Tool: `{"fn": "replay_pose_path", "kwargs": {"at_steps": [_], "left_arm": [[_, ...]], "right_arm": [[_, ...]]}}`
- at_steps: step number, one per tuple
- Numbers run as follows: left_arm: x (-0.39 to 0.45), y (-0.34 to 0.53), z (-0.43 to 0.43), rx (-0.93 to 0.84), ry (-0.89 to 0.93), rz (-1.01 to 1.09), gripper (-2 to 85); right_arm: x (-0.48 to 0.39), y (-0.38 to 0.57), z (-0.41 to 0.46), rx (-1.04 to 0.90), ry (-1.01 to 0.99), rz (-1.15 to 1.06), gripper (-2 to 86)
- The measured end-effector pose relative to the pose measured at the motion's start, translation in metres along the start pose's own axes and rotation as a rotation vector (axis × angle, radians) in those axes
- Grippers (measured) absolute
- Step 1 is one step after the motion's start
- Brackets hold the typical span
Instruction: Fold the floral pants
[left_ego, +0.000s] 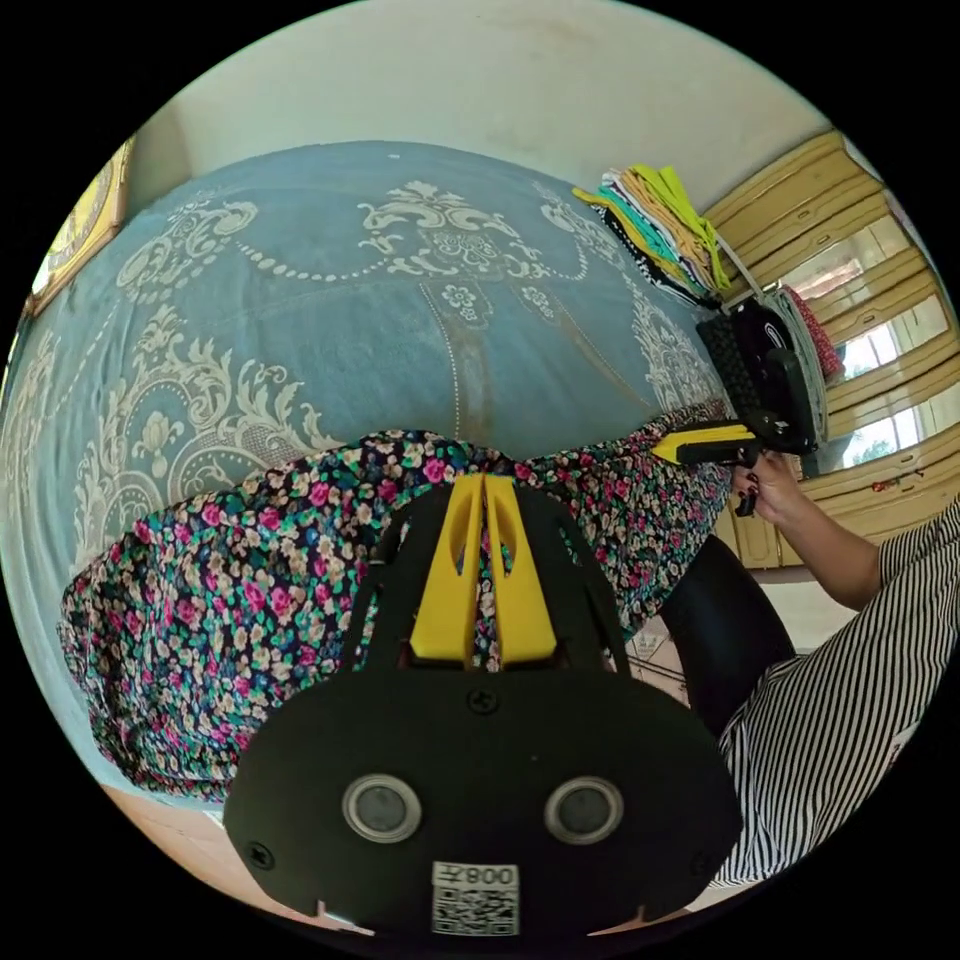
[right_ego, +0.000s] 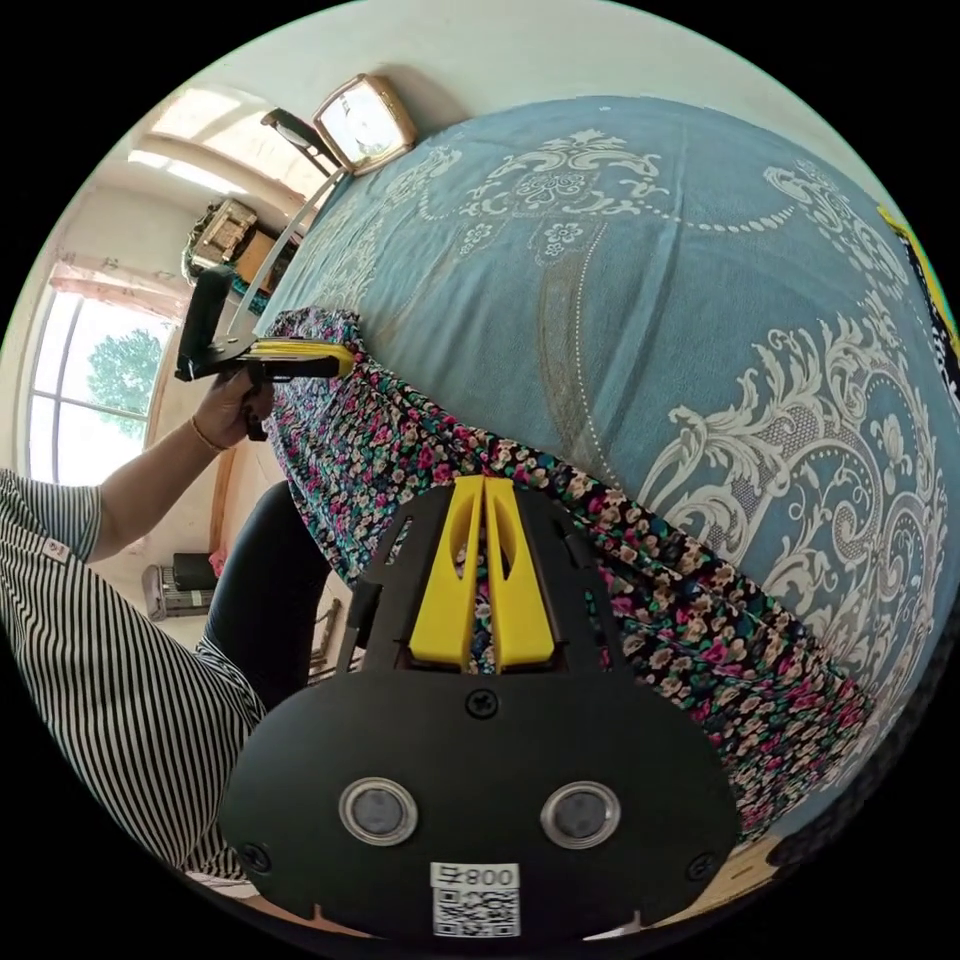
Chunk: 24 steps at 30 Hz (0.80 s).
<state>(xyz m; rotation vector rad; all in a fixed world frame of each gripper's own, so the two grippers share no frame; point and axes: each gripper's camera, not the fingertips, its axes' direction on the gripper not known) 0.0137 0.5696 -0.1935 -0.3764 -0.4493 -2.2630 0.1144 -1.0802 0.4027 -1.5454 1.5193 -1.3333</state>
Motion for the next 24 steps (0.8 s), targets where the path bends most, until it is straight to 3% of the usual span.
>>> {"fn": "replay_pose_path", "kwargs": {"at_steps": [9, 14, 20, 24], "left_arm": [[-0.042, 0.053, -0.042, 0.047, -0.026, -0.168, 0.9], [-0.052, 0.125, -0.071, 0.039, -0.043, -0.259, 2.2], [-0.044, 0.134, -0.071, -0.078, -0.160, -0.135, 3.8], [-0.040, 0.123, -0.064, -0.120, -0.185, -0.065, 3.7]], "right_arm": [[-0.032, -0.005, -0.001, 0.033, 0.015, -0.076, 0.7], [-0.103, -0.021, 0.030, 0.009, -0.110, -0.300, 3.7], [-0.209, -0.037, 0.112, -0.141, -0.070, -0.589, 4.7], [-0.236, -0.045, 0.149, -0.184, 0.012, -0.638, 4.8]]}}
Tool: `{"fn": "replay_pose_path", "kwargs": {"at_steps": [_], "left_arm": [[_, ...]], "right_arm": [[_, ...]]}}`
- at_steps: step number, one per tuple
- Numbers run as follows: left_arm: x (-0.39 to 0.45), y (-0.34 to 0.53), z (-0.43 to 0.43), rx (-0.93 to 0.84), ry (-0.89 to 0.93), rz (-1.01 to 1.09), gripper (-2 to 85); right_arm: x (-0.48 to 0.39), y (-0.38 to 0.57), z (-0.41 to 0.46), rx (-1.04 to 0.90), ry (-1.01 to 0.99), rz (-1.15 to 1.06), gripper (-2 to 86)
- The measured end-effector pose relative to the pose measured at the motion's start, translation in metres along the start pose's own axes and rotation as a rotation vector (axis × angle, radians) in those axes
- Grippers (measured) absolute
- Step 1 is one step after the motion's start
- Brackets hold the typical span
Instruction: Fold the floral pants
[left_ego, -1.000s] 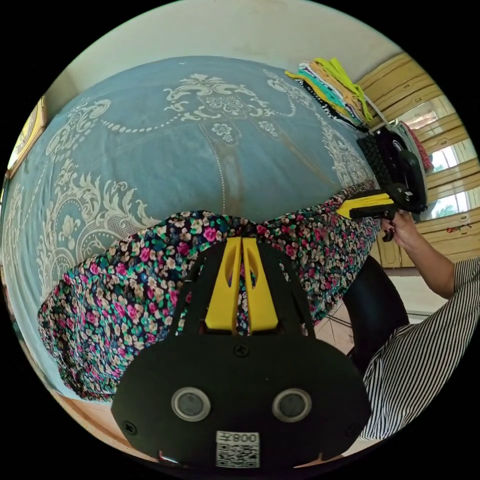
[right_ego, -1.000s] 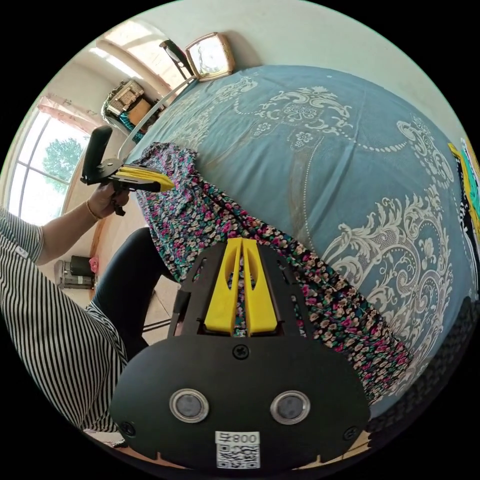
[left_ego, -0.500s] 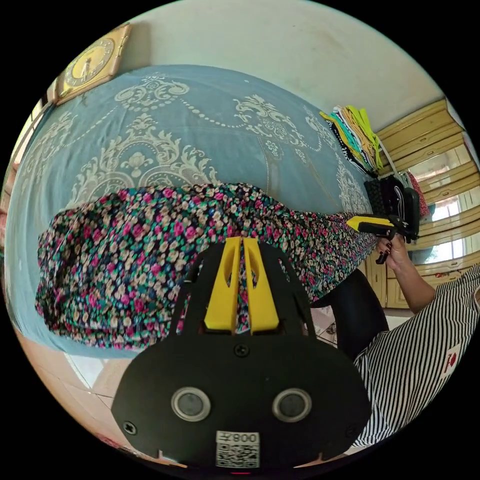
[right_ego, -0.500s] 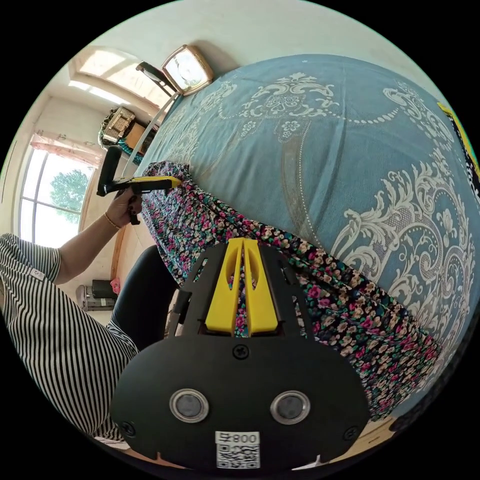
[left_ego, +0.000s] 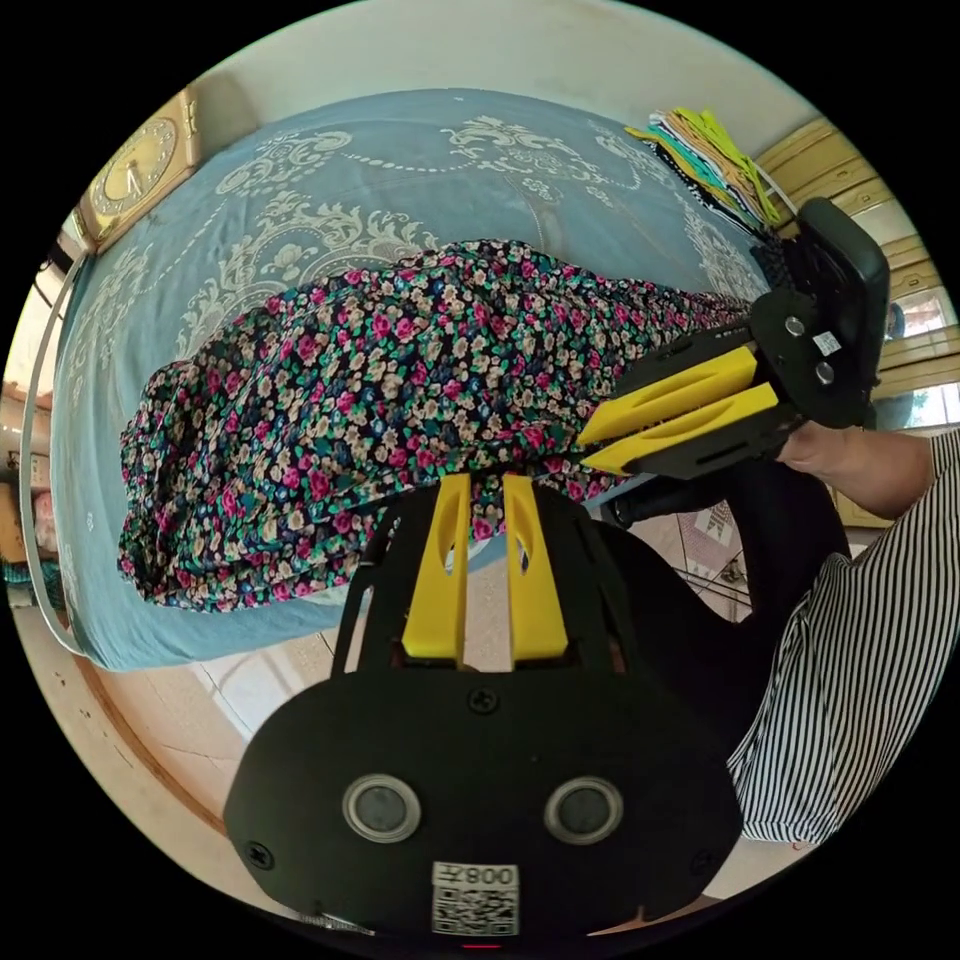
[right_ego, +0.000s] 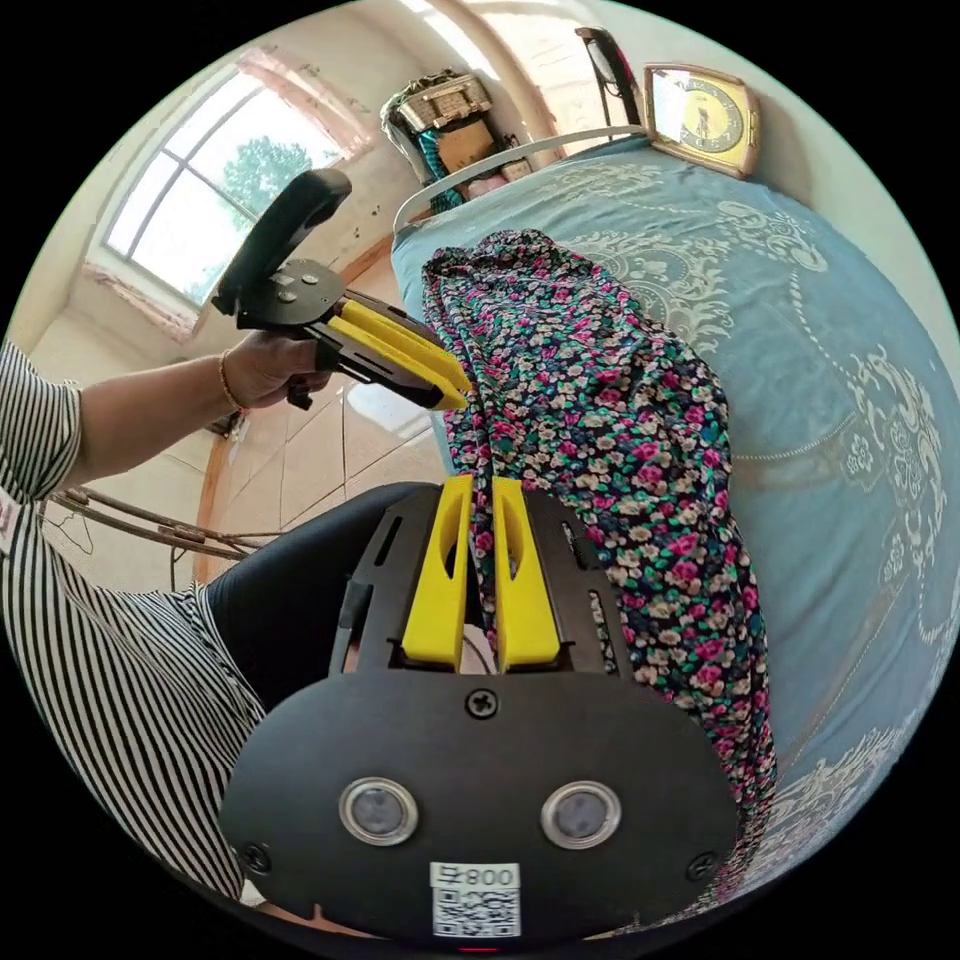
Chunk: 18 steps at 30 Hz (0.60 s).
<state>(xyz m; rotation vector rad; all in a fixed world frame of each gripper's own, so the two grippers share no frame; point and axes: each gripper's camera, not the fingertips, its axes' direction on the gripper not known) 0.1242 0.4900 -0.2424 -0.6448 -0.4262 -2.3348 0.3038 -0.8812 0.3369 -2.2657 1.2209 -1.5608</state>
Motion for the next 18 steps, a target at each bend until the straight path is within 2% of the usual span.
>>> {"fn": "replay_pose_path", "kwargs": {"at_steps": [2, 6, 13, 18], "left_arm": [[0.001, -0.004, 0.010, -0.046, -0.027, 0.032, 2.8], [-0.005, -0.002, 0.004, -0.014, 0.007, 0.028, 1.5], [-0.008, 0.021, -0.021, 0.037, 0.051, -0.007, 0.7], [-0.020, 0.025, -0.001, -0.034, 0.084, -0.073, 0.5]], "right_arm": [[-0.002, -0.009, 0.019, -0.039, 0.044, -0.001, 3.5], [0.000, -0.016, 0.031, -0.059, 0.054, 0.002, 1.4], [-0.005, -0.011, 0.017, 0.010, -0.040, -0.027, 0.5], [-0.006, -0.015, 0.047, -0.066, -0.037, -0.035, 0.4]]}}
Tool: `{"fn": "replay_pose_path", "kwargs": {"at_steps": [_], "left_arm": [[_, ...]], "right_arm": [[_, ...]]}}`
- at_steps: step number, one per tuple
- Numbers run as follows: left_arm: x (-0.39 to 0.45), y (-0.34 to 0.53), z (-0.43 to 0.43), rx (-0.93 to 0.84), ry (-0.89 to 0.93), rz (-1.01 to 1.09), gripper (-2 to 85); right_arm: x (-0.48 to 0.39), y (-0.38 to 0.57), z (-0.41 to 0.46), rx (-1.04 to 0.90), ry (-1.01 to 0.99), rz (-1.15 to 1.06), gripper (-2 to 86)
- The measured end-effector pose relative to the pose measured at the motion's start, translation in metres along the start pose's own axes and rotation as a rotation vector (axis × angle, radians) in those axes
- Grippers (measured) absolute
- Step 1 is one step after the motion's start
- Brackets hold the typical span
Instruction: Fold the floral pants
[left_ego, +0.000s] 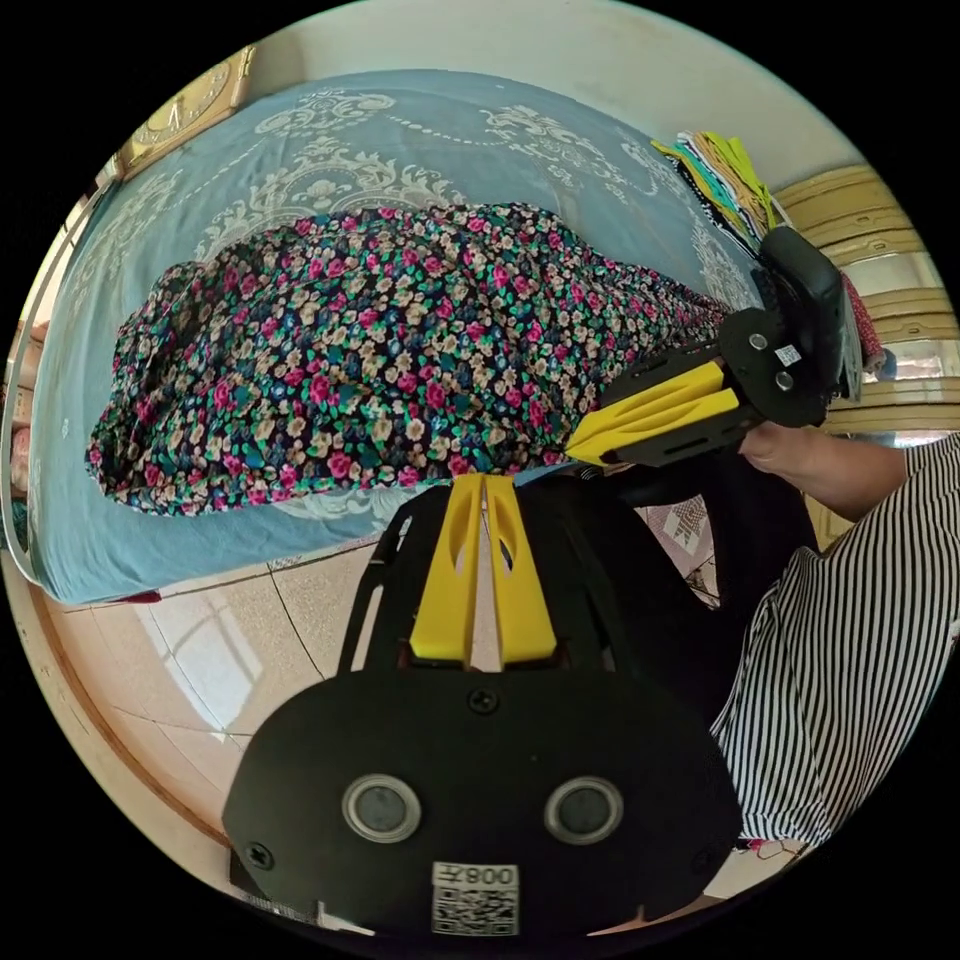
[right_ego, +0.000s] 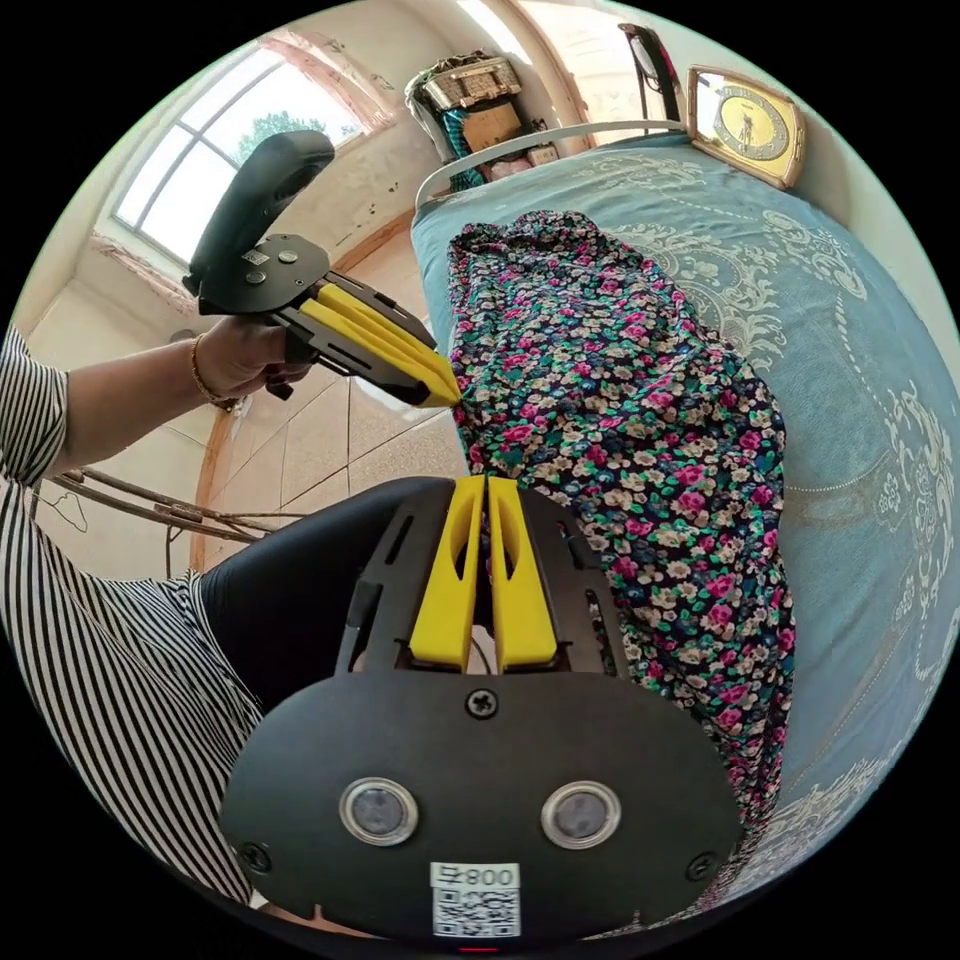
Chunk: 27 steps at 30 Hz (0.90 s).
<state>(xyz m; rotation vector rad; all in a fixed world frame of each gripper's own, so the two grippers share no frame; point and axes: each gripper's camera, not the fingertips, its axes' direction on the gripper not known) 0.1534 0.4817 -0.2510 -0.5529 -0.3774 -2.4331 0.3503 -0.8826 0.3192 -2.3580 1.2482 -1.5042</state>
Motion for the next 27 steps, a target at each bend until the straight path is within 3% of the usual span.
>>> {"fn": "replay_pose_path", "kwargs": {"at_steps": [6, 12, 16, 20, 22, 27], "left_arm": [[-0.005, -0.004, -0.019, 0.108, 0.012, -0.038, 1.1], [-0.005, -0.063, -0.029, 0.232, 0.070, 0.070, 3.1], [-0.006, -0.136, -0.023, 0.226, 0.061, 0.191, 4.6], [-0.005, -0.194, 0.001, 0.054, 0.042, 0.271, 3.7], [-0.001, -0.199, 0.008, 0.014, 0.008, 0.301, 3.1], [-0.001, -0.178, 0.002, 0.101, 0.022, 0.296, 2.0]], "right_arm": [[0.023, 0.004, 0.005, 0.027, -0.089, 0.048, 0.5], [0.042, 0.014, -0.006, 0.097, -0.190, 0.135, 0.3], [0.060, 0.035, -0.039, 0.175, -0.191, 0.194, 0.3], [0.102, 0.056, -0.079, 0.297, -0.117, 0.303, 0.8], [0.122, 0.058, -0.092, 0.352, -0.085, 0.330, 1.6], [0.169, 0.040, -0.095, 0.344, -0.039, 0.335, 4.6]]}}
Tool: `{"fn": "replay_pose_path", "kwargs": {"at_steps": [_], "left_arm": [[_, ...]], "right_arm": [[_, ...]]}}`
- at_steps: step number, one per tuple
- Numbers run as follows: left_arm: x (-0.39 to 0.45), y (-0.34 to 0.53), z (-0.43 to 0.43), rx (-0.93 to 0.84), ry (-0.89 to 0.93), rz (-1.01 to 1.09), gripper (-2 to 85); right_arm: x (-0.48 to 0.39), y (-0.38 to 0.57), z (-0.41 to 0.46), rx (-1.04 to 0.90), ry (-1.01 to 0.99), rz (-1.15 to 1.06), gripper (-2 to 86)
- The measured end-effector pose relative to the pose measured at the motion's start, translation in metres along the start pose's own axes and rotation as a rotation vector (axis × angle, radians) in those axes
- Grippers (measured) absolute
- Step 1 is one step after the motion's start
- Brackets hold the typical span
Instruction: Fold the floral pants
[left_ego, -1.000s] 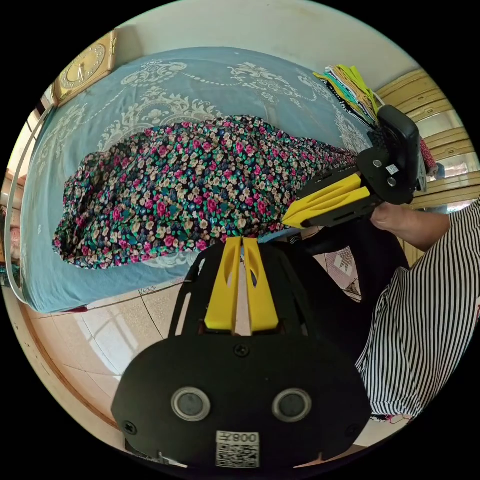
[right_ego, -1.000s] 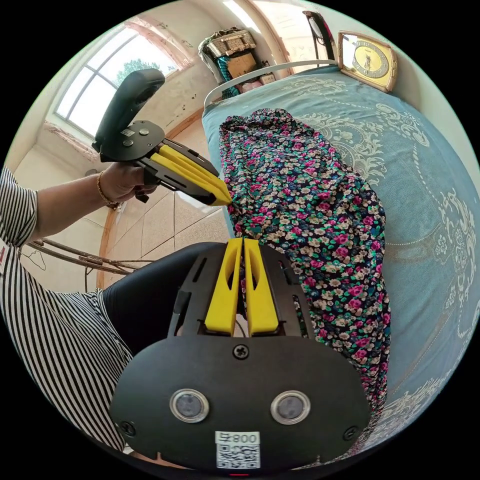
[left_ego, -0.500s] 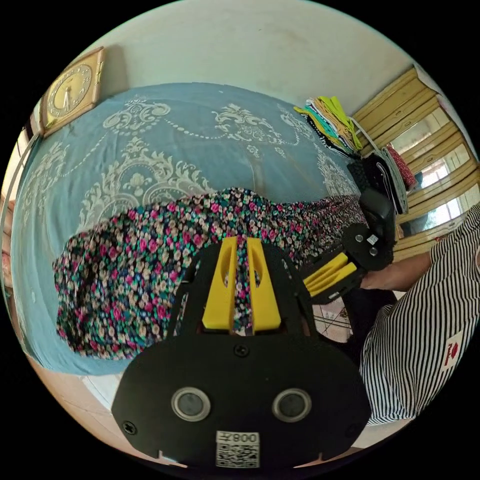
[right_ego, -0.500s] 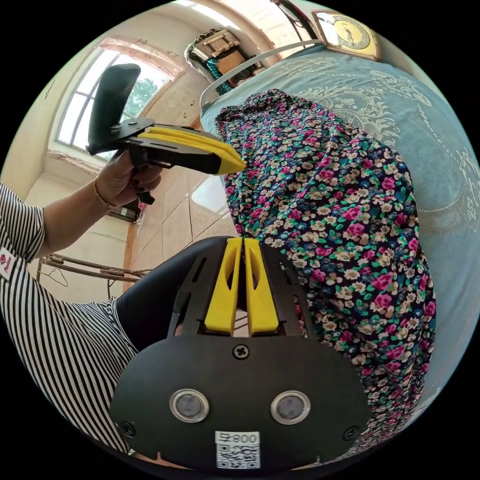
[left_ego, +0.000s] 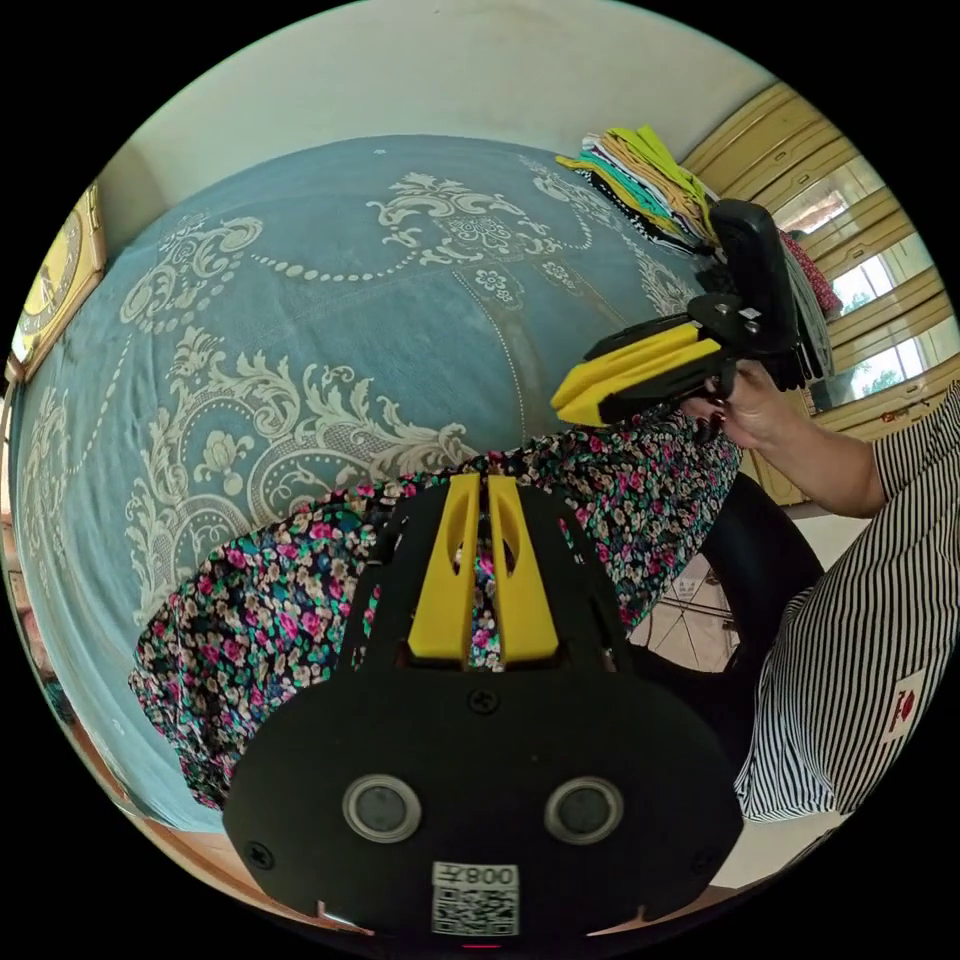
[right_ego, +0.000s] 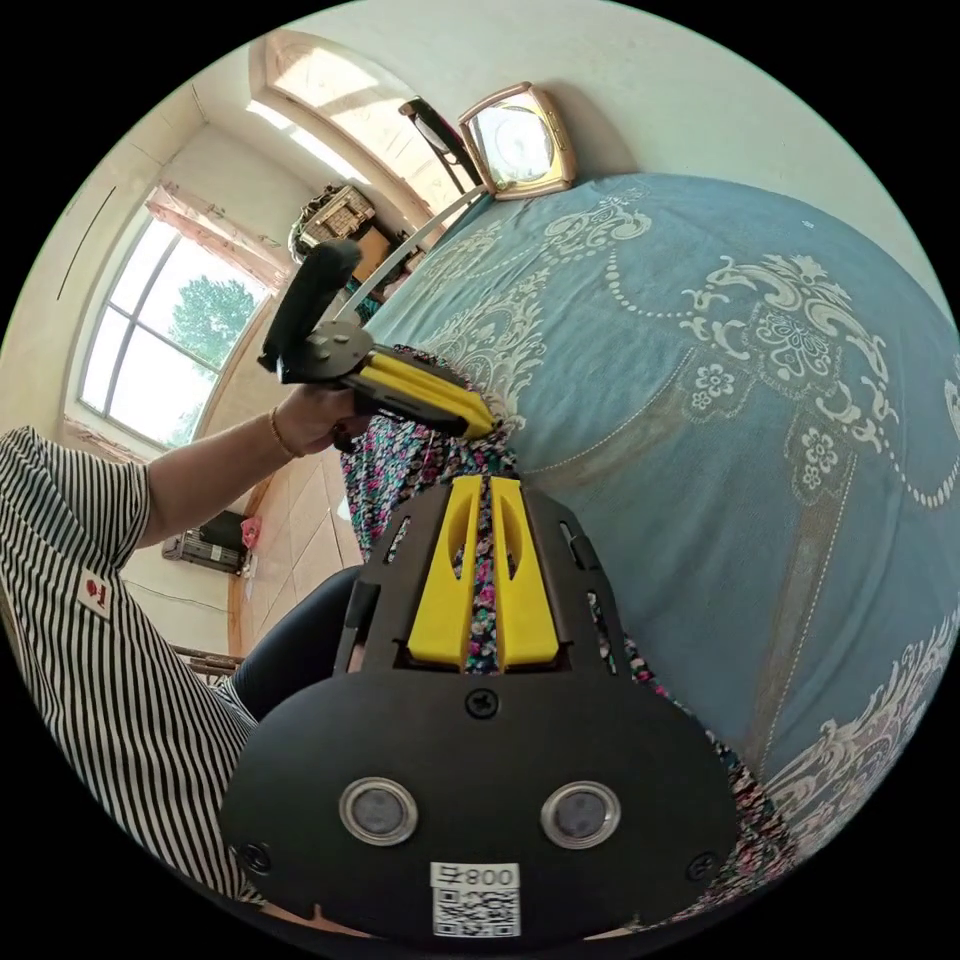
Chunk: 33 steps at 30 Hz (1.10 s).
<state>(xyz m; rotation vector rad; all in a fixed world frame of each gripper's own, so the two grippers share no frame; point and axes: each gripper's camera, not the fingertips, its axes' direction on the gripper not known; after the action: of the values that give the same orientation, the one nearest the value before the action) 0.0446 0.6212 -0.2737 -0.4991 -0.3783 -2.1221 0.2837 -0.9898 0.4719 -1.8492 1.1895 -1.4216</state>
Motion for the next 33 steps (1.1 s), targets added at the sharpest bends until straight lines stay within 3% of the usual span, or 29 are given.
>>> {"fn": "replay_pose_path", "kwargs": {"at_steps": [7, 17, 33], "left_arm": [[-0.002, 0.016, -0.003, 0.074, -0.011, -0.057, 1.1], [-0.012, 0.019, 0.009, 0.049, 0.028, -0.093, 0.3], [-0.036, -0.031, 0.002, 0.212, -0.037, -0.098, 3.8]], "right_arm": [[-0.004, -0.032, 0.038, -0.136, -0.042, -0.159, 5.6], [-0.027, -0.044, 0.067, -0.218, 0.009, -0.262, 4.6], [-0.039, -0.074, 0.015, -0.106, 0.183, -0.325, 0.2]]}}
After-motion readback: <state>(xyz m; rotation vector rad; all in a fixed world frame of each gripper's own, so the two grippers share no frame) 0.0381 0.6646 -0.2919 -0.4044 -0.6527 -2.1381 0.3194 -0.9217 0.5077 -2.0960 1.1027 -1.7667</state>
